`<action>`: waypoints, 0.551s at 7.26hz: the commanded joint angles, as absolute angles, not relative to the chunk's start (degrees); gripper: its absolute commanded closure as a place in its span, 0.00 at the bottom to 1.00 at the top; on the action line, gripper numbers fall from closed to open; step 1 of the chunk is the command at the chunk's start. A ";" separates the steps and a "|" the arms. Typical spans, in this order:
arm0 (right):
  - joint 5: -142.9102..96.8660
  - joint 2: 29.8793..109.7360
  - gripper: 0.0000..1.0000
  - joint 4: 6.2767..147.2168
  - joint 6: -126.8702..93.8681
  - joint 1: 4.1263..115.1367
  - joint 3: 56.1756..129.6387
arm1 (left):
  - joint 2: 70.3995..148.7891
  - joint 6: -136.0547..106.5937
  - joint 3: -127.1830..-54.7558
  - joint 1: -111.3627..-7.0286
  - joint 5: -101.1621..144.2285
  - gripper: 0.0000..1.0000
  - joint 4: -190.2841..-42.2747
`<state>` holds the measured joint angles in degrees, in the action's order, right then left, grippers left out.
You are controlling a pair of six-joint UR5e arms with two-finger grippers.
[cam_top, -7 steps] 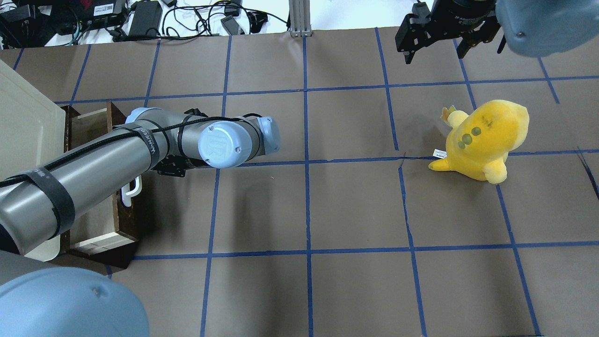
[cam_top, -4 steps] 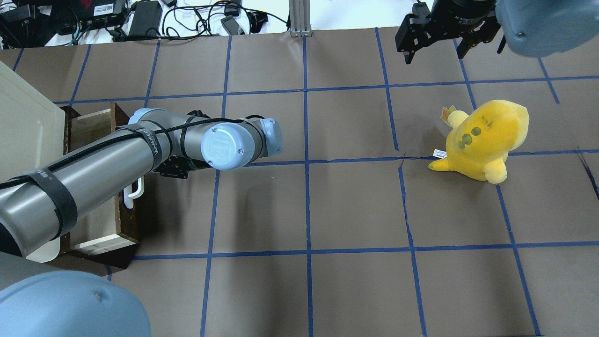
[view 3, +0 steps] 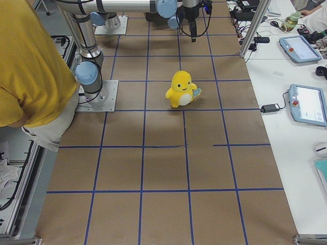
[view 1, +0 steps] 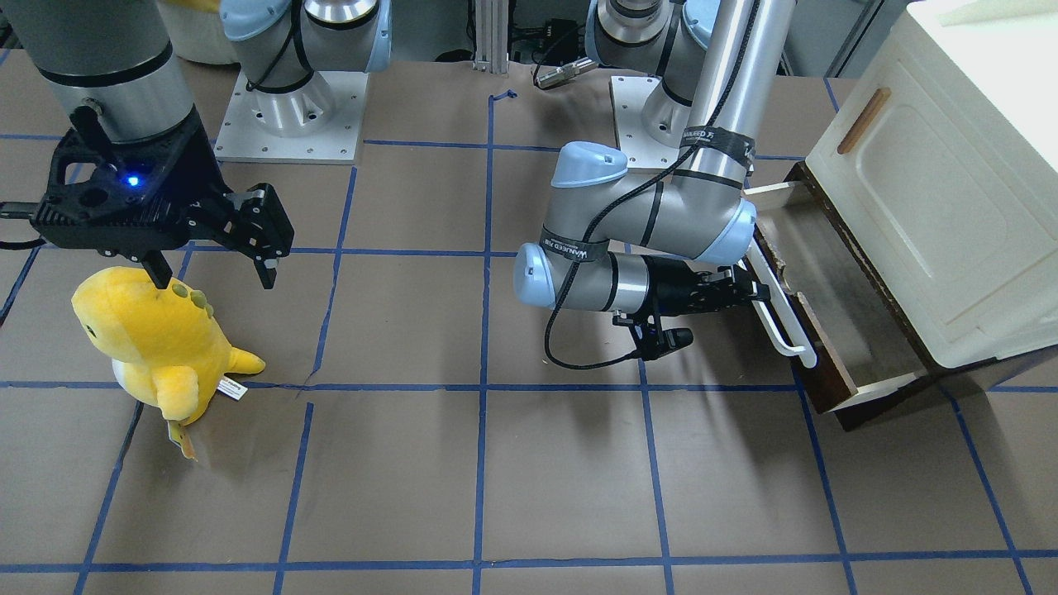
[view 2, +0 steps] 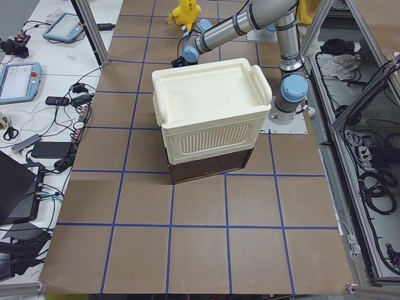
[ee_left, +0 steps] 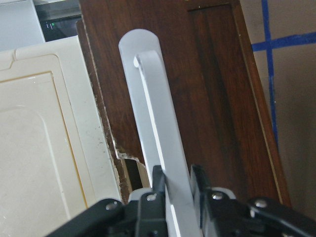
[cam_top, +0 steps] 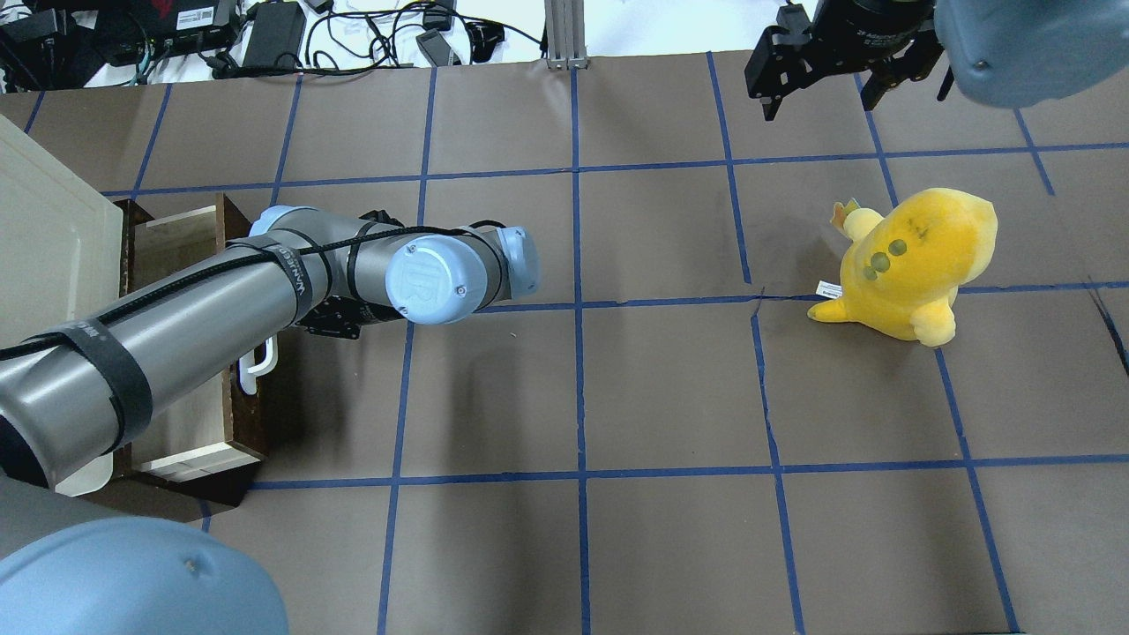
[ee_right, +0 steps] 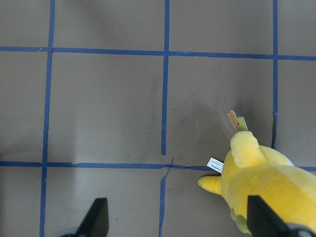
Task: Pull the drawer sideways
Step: 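Keep pulling the drawer farther out with the left gripper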
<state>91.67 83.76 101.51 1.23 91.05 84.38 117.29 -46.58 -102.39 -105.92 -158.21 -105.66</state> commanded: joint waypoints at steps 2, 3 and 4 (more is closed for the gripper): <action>91.67 83.76 0.00 101.51 1.23 91.05 84.37 | 117.86 -46.67 -102.39 -106.35 -158.29 0.78 -105.47; 91.67 83.76 0.00 101.43 1.23 91.05 84.37 | 117.95 -46.67 -102.13 -106.35 -158.20 0.79 -105.29; 91.67 83.76 0.00 101.51 1.23 91.05 84.37 | 118.21 -46.67 -101.95 -106.35 -158.20 0.80 -105.21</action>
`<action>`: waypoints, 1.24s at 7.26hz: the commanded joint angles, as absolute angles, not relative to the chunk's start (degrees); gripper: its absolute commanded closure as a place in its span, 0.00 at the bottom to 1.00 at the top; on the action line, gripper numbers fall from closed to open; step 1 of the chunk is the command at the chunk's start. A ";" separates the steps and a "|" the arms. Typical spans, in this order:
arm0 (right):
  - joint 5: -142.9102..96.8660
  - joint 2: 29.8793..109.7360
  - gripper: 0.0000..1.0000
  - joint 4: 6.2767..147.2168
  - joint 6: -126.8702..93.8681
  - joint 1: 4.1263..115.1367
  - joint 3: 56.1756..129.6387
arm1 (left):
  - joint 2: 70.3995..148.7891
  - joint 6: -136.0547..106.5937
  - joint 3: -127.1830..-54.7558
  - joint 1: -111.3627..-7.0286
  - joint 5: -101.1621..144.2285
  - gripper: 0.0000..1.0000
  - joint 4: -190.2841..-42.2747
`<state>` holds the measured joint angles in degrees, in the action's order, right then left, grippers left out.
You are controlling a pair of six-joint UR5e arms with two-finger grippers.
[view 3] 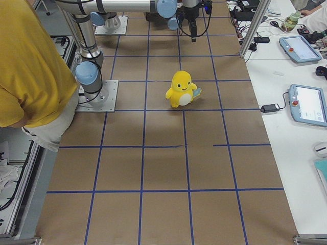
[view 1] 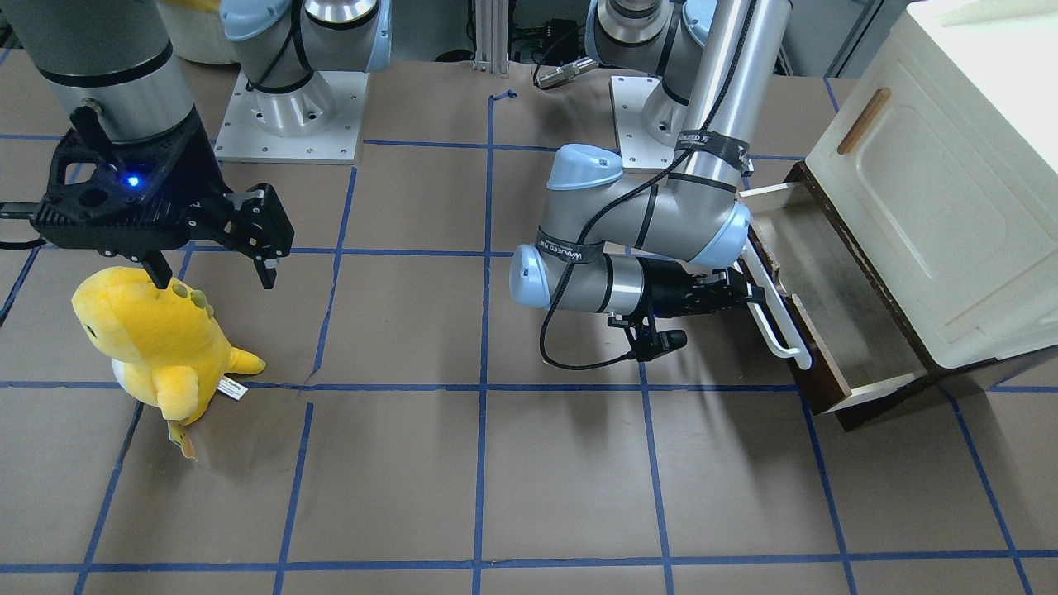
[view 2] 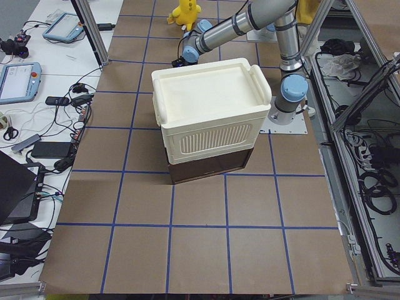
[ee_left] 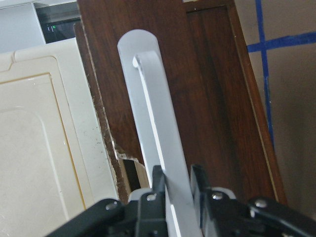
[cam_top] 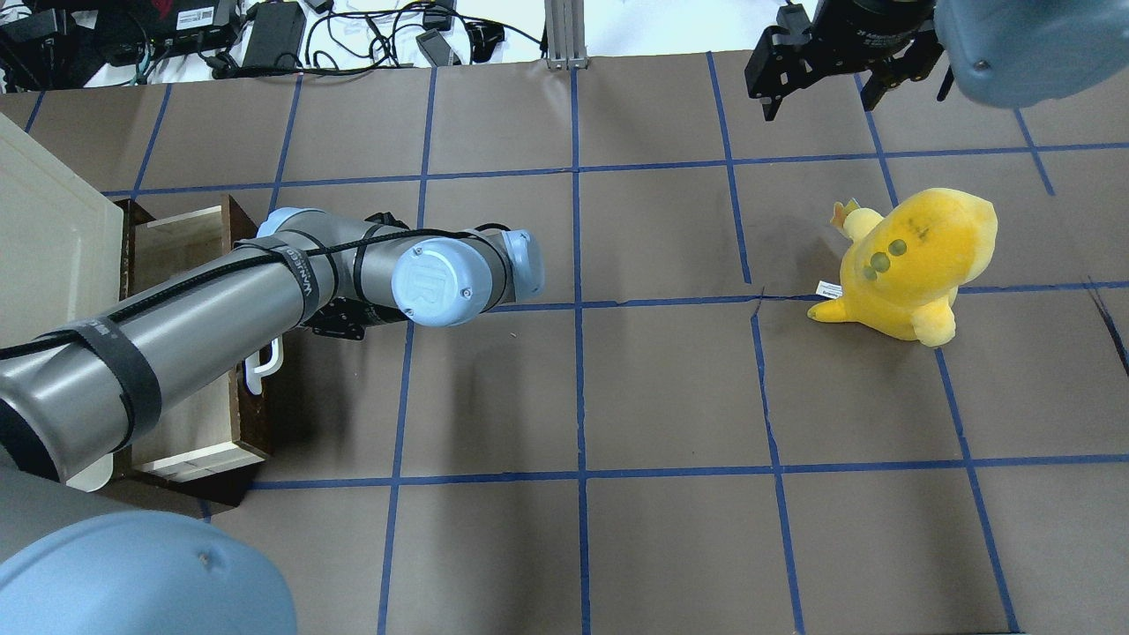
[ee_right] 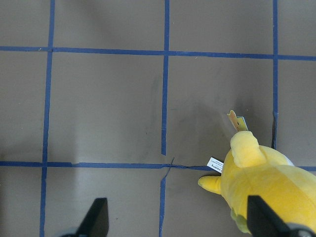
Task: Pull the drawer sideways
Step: 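Keep pulling the drawer farther out with the left gripper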
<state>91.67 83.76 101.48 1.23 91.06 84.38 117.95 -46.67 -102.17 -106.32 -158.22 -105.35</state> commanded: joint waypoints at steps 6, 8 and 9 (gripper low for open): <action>91.67 83.76 0.00 101.51 1.23 91.05 84.37 | 118.12 -46.58 -101.87 -107.75 -157.32 0.80 -105.21; 91.67 83.76 0.00 101.51 1.23 91.05 84.37 | 117.95 -46.50 -101.78 -107.84 -157.59 0.80 -105.12; 91.67 83.76 0.00 101.51 1.23 91.05 84.37 | 117.78 -45.54 -101.60 -107.84 -157.94 0.42 -105.03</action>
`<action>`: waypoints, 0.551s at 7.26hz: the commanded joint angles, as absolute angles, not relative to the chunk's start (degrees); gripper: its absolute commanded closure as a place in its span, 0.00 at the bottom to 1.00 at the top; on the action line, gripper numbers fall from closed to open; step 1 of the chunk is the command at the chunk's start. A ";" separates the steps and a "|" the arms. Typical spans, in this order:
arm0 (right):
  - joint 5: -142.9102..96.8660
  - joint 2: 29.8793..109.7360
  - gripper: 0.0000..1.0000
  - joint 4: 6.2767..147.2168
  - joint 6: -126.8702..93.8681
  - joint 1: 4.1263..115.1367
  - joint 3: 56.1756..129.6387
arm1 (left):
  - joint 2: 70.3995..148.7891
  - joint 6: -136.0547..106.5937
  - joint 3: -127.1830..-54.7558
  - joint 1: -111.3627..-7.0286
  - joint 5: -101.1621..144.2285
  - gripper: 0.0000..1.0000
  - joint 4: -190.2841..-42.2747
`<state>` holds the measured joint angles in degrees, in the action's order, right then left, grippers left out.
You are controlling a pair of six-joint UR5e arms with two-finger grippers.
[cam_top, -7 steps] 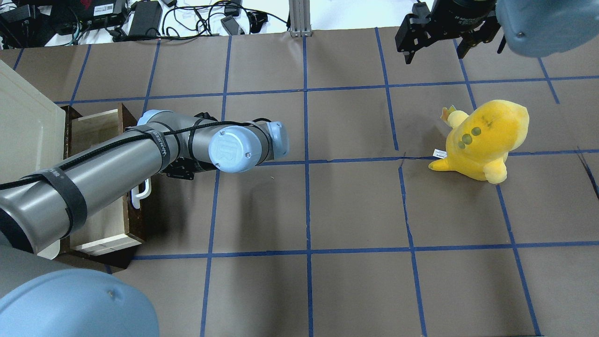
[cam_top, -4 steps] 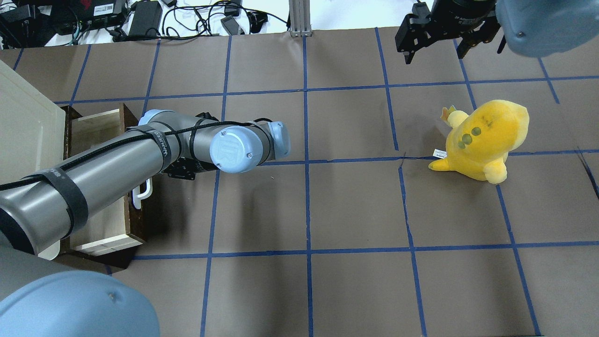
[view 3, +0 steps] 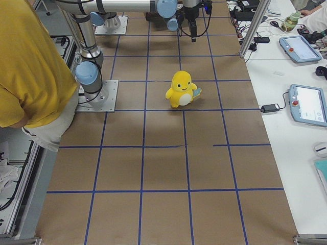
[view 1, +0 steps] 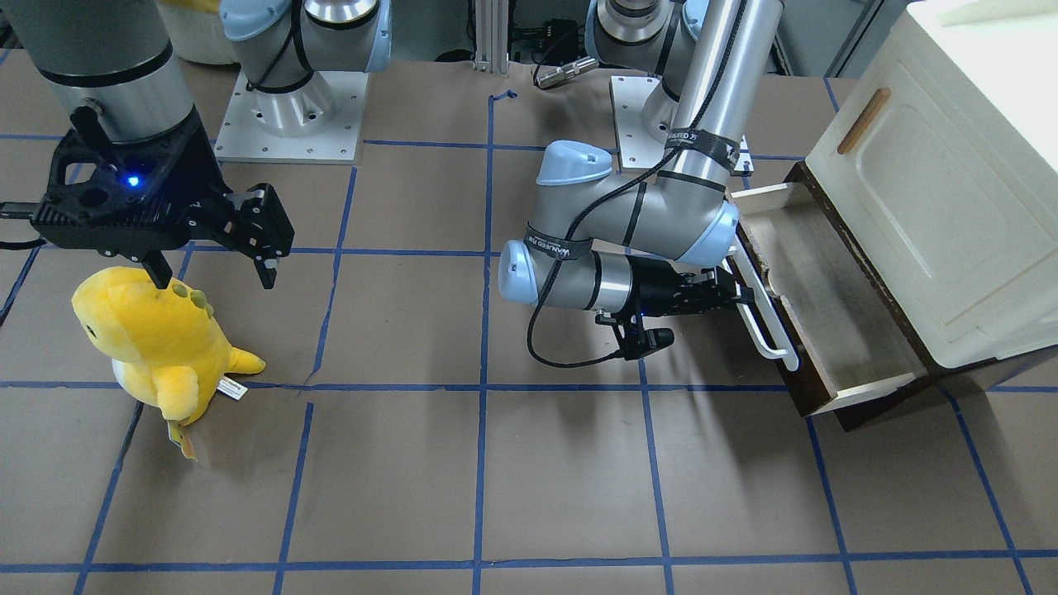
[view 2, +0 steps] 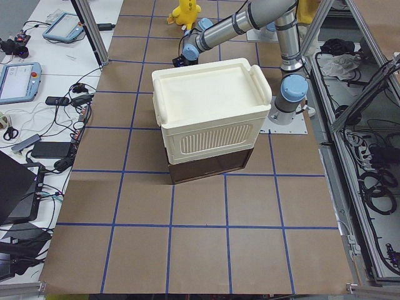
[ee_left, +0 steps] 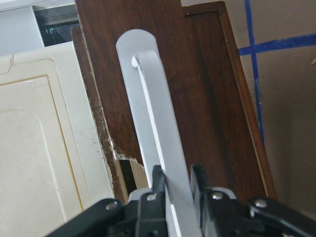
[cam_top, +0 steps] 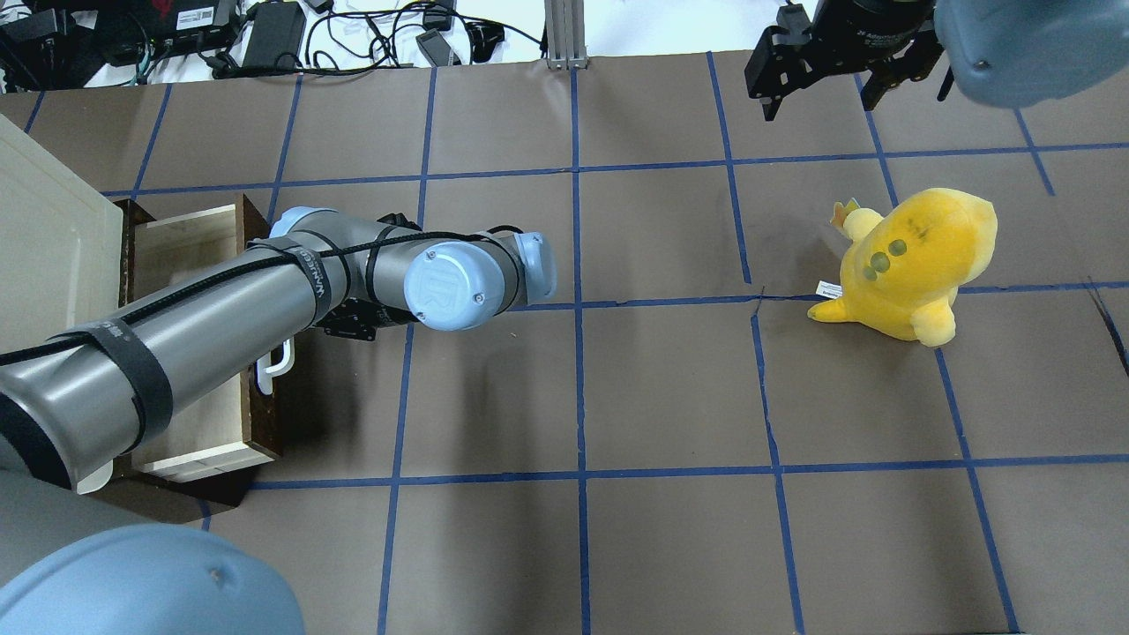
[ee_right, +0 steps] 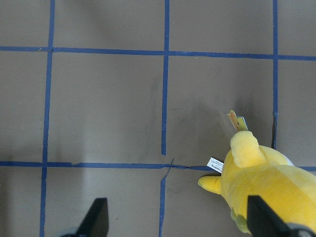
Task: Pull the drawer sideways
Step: 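Keep pulling the drawer farther out with the left gripper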
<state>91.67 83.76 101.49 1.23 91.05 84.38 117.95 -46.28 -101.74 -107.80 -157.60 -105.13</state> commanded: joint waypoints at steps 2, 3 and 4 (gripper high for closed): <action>91.67 83.76 0.00 101.51 1.23 91.05 84.38 | 117.25 -45.61 -101.60 -107.75 -157.32 0.00 -105.03; 91.67 83.76 0.00 101.51 1.23 91.05 84.38 | 116.38 -45.79 -101.43 -107.75 -157.24 0.00 -104.68; 91.67 83.76 0.00 101.51 1.23 91.05 84.37 | 115.41 -45.70 -100.38 -107.67 -155.41 0.00 -104.33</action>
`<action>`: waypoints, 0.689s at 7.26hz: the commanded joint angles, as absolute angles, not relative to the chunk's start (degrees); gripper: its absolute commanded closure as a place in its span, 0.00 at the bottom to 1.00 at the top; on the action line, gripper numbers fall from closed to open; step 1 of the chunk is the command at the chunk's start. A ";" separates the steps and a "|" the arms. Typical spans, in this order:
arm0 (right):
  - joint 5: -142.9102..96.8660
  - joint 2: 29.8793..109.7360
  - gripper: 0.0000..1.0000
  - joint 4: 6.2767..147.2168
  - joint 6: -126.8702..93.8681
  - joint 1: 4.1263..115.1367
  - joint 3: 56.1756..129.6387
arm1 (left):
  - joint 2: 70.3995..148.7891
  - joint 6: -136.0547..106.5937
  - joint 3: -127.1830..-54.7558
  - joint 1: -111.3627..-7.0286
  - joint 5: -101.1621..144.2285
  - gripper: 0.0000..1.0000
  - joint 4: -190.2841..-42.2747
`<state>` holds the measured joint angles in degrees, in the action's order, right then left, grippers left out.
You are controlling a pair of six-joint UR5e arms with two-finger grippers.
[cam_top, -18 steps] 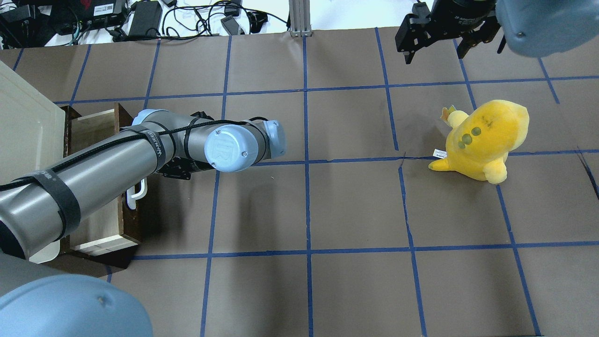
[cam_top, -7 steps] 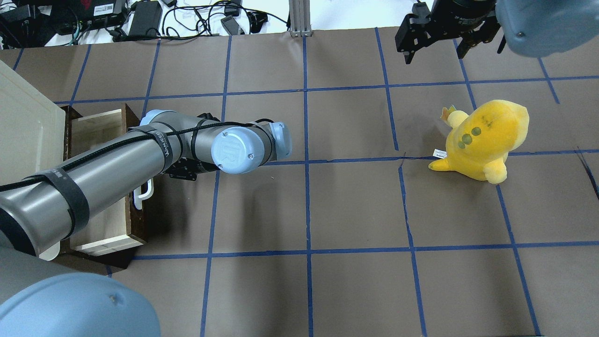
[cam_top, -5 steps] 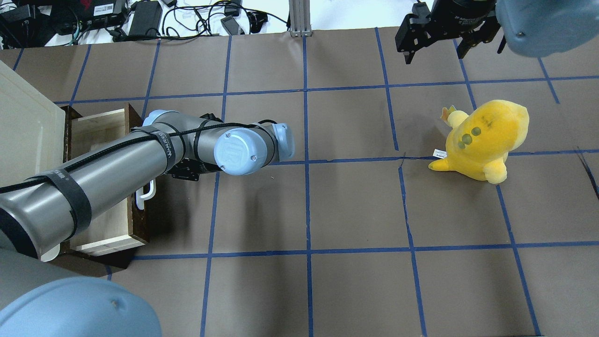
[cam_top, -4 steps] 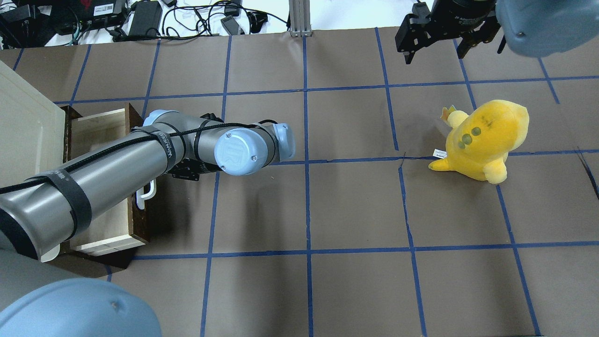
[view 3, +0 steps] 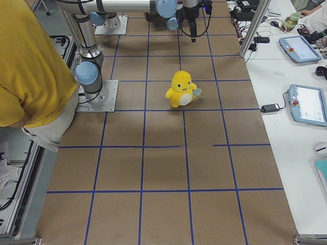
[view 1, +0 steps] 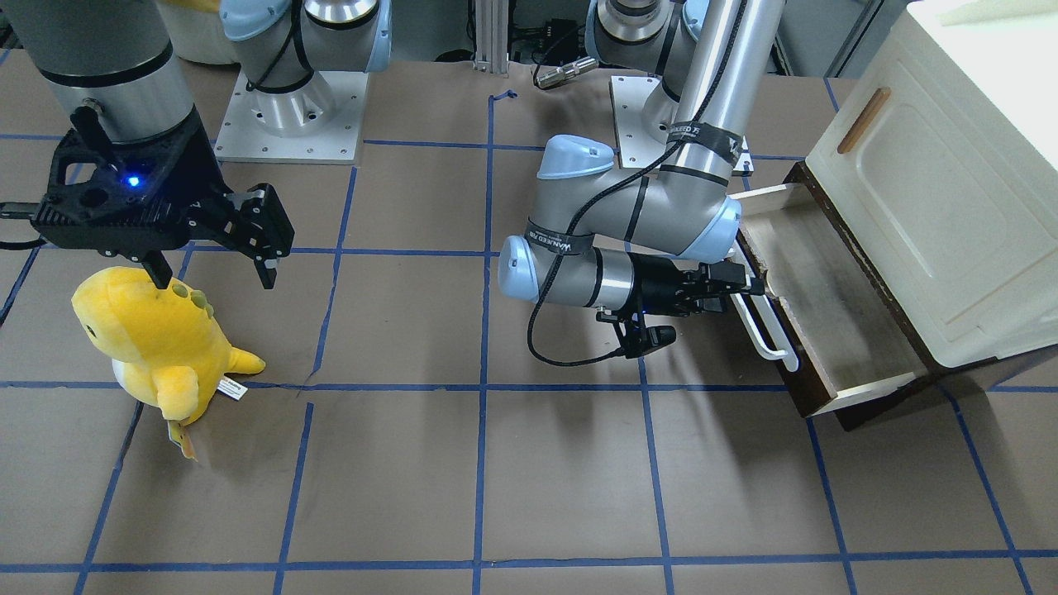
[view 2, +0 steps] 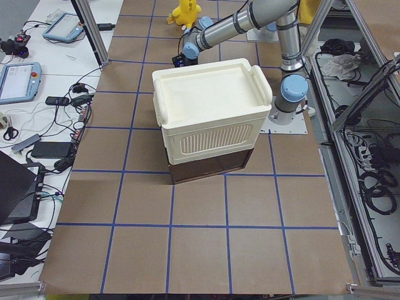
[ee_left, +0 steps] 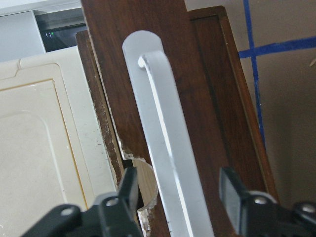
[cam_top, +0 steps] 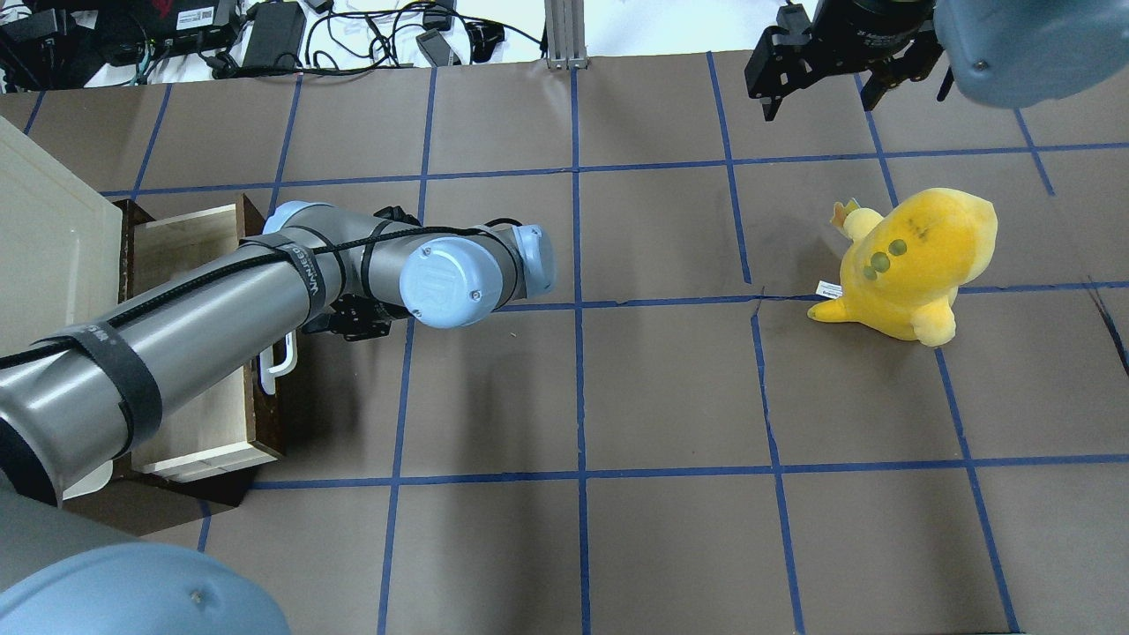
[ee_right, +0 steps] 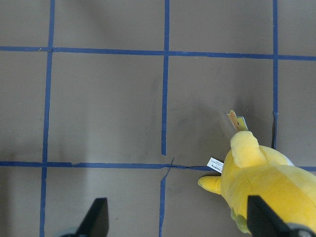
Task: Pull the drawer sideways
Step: 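Open the left gripper and release the white handle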
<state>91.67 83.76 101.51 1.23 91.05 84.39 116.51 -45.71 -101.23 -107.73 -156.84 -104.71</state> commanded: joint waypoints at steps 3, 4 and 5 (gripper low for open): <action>91.67 83.76 0.00 101.43 1.23 91.05 84.37 | 108.84 -29.58 -86.88 -107.40 -130.77 0.00 -104.15; 91.67 83.76 0.00 101.43 1.23 91.05 84.37 | 106.37 -26.57 -85.01 -107.14 -125.30 0.00 -103.37; 91.67 83.76 0.00 101.51 1.23 91.05 84.37 | 103.82 -23.50 -84.47 -106.36 -117.67 0.00 -99.01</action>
<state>91.67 83.76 101.45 1.23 91.05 84.37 106.89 -27.57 -86.16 -107.02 -126.33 -102.47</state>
